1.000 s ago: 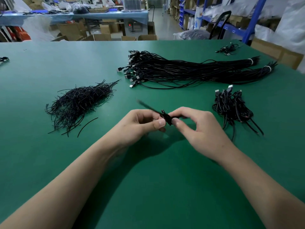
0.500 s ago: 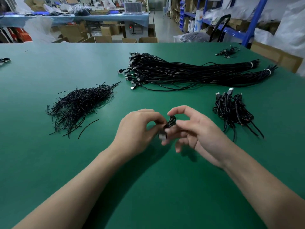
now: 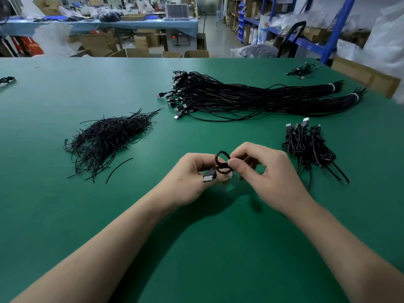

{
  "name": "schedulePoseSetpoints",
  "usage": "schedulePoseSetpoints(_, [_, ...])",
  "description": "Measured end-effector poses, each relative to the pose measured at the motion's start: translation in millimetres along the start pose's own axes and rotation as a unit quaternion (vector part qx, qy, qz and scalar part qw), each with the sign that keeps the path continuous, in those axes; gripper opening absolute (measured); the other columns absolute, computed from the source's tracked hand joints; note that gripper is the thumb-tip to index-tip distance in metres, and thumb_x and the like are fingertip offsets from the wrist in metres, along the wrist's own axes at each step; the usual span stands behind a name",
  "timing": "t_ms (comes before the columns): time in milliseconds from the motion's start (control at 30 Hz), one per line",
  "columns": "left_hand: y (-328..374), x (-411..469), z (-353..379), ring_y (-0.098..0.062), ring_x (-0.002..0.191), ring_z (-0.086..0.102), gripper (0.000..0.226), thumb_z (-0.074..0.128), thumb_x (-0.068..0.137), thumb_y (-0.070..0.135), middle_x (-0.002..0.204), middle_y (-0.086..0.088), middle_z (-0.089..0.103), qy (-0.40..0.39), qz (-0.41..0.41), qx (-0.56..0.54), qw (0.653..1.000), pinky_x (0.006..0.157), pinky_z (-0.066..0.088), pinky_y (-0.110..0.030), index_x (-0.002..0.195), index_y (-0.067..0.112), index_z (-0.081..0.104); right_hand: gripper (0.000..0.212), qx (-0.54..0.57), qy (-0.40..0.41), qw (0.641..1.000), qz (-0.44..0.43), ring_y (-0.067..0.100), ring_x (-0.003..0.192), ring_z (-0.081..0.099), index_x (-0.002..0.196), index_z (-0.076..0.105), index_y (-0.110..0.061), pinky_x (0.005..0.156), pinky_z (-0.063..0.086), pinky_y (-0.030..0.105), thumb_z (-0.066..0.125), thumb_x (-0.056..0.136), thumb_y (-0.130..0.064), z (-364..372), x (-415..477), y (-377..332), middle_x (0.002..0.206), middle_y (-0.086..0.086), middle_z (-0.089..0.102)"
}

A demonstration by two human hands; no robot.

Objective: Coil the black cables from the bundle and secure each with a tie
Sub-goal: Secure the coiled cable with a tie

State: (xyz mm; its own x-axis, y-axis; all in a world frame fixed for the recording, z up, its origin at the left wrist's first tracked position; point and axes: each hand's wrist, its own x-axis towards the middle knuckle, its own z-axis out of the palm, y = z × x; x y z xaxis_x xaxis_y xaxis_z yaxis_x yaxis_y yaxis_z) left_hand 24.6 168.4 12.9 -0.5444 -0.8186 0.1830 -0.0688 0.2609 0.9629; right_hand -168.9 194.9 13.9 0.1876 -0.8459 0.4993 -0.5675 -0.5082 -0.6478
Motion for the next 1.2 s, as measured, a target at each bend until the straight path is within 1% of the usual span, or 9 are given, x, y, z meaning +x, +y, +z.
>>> schedulePoseSetpoints(167, [-2,0,0,-0.006,0.044,0.030,0.013,0.073,0.093,0.020,0.057,0.022,0.059,0.082,0.009,0.136,0.987,0.045,0.025,-0.018,0.080,0.021,0.070,0.035,0.118,-0.011,0.979,0.165,0.017,0.047,0.057,0.074,0.059,-0.010,0.050,0.046,0.030,0.062,0.098,-0.036,3,1,-6,0.061,0.007,0.067])
schedulePoseSetpoints(267, [2,-1,3,0.013,0.049,0.046,0.014,0.076,0.091,0.021,0.056,0.032,0.055,0.126,0.074,0.242,0.959,0.052,0.031,-0.003,0.078,0.023,0.071,0.038,0.239,-0.042,0.935,0.258,0.019,0.047,0.055,0.076,0.062,-0.007,0.049,0.043,0.029,0.060,0.099,-0.037,5,1,-7,0.062,0.009,0.068])
schedulePoseSetpoints(400, [4,1,4,-0.007,0.078,0.063,0.008,0.077,0.089,0.029,0.078,0.017,0.068,0.174,0.138,0.429,0.876,0.067,0.049,-0.030,0.083,0.024,0.076,0.032,0.337,-0.065,0.873,0.346,0.014,0.046,0.053,0.084,0.063,-0.010,0.044,0.044,0.021,0.060,0.098,-0.039,11,0,-6,0.064,0.007,0.067])
schedulePoseSetpoints(500, [5,5,3,-0.019,0.077,0.066,0.011,0.075,0.090,0.029,0.075,0.008,0.069,0.191,0.231,0.528,0.795,0.062,0.051,-0.036,0.082,0.022,0.077,0.030,0.389,-0.072,0.841,0.371,0.013,0.048,0.056,0.087,0.063,-0.010,0.045,0.048,0.020,0.061,0.097,-0.038,10,1,-6,0.067,0.009,0.069])
schedulePoseSetpoints(567, [4,7,3,-0.020,0.075,0.067,0.014,0.073,0.091,0.031,0.073,0.007,0.068,0.197,0.269,0.544,0.770,0.059,0.052,-0.037,0.081,0.021,0.077,0.031,0.381,-0.079,0.850,0.356,0.016,0.052,0.060,0.091,0.064,-0.008,0.048,0.050,0.022,0.062,0.097,-0.038,7,1,-6,0.071,0.011,0.071])
schedulePoseSetpoints(733, [-7,5,2,-0.010,0.089,0.066,0.022,0.077,0.086,0.045,0.093,0.015,0.073,0.201,0.164,0.468,0.845,0.069,0.054,-0.031,0.101,0.029,0.078,0.030,0.185,-0.043,0.941,0.280,0.020,0.055,0.064,0.083,0.063,-0.008,0.051,0.048,0.027,0.063,0.099,-0.033,0,4,-11,0.071,0.009,0.075])
schedulePoseSetpoints(867, [-17,6,-2,0.000,0.104,0.064,0.047,0.076,0.082,0.054,0.113,0.021,0.070,0.181,0.081,0.427,0.882,0.083,0.056,-0.032,0.124,0.035,0.068,0.029,-0.031,0.014,0.965,0.262,0.008,0.051,0.067,0.077,0.067,-0.018,0.051,0.046,0.020,0.063,0.096,-0.040,-30,13,-6,0.061,-0.007,0.073])
schedulePoseSetpoints(1000, [-21,6,-3,0.005,0.100,0.063,0.035,0.072,0.086,0.052,0.109,0.023,0.070,0.178,0.061,0.408,0.894,0.084,0.056,-0.031,0.117,0.036,0.069,0.031,-0.169,0.088,0.940,0.282,0.014,0.050,0.063,0.072,0.067,-0.020,0.052,0.047,0.026,0.061,0.093,-0.042,-78,34,14,0.056,-0.009,0.069])
schedulePoseSetpoints(1200, [-26,8,0,0.007,0.101,0.059,0.028,0.074,0.088,0.042,0.107,0.026,0.068,0.149,0.064,0.407,0.899,0.087,0.050,-0.023,0.115,0.037,0.068,0.037,-0.397,0.065,0.835,0.376,0.025,0.053,0.049,0.064,0.058,-0.011,0.054,0.037,0.024,0.055,0.092,-0.034,-114,43,61,0.058,0.002,0.053])
